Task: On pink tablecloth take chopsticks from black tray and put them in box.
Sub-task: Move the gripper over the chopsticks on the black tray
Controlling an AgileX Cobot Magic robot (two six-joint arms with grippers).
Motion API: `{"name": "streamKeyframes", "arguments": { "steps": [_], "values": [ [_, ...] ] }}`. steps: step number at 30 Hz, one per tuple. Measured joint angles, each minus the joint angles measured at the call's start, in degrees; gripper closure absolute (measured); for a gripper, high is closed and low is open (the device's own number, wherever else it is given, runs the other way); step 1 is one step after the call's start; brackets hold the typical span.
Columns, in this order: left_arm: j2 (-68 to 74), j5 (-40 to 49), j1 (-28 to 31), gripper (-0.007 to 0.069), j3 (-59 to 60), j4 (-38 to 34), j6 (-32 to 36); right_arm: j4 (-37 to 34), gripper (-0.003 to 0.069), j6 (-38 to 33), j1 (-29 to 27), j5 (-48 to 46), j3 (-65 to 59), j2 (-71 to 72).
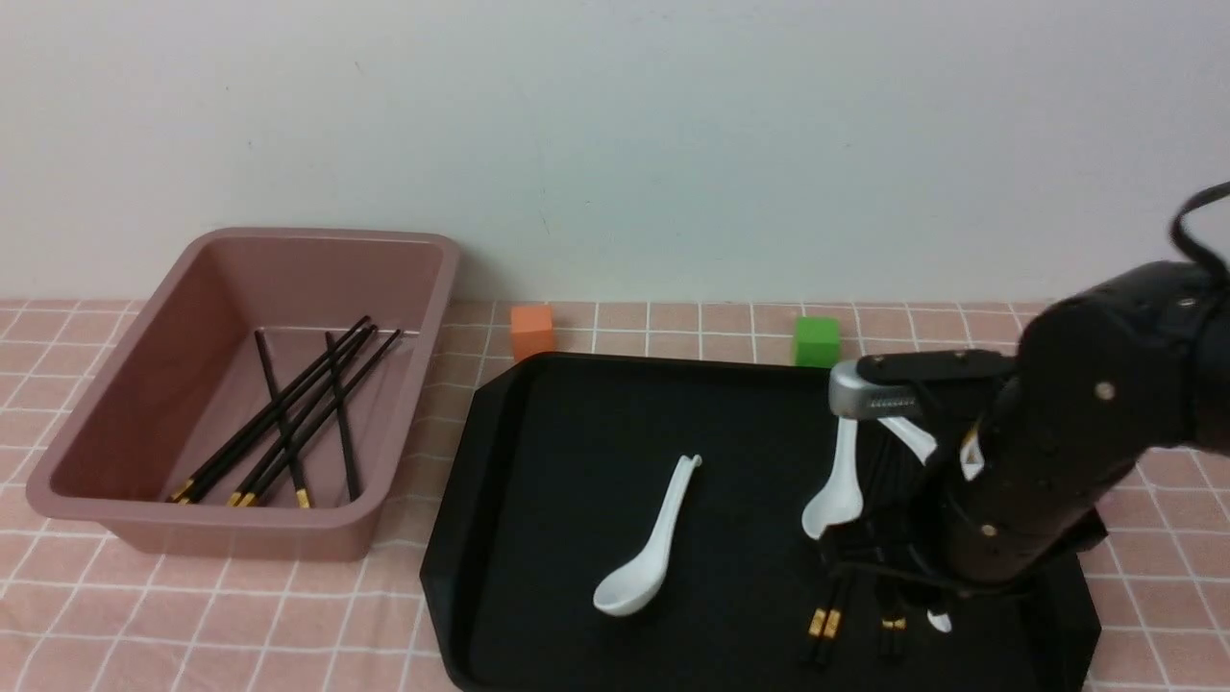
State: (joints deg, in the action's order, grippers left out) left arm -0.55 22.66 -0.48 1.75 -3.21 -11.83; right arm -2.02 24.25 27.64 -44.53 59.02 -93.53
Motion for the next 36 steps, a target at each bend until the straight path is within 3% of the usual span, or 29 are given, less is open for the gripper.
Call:
{"name": "streamKeyframes", "arguments": {
  "steps": [12,23,27,32,36],
  "values": [
    [0.00,0.00,0.00,0.0588,0.00,0.00,0.00,2.02,0.0339,5.44,-4.77,9.23,0.34,-10.31],
    [0.00,0.00,0.00,0.0588,0.00,0.00,0.00,2.99,0.0339,5.61,-5.56,8.34,3.21,-14.06],
    [0.00,0.00,0.00,0.0588,0.00,0.00,0.00,3.84,0.0387,5.55,-5.56,7.23,3.87,-14.62],
    [0.00,0.00,0.00,0.0588,0.00,0.00,0.00,4.35,0.0515,5.49,-5.57,6.43,4.01,-14.57],
    [0.00,0.00,0.00,0.0588,0.00,0.00,0.00,4.17,0.0519,5.43,-5.62,6.01,4.08,-14.09]
  ]
}}
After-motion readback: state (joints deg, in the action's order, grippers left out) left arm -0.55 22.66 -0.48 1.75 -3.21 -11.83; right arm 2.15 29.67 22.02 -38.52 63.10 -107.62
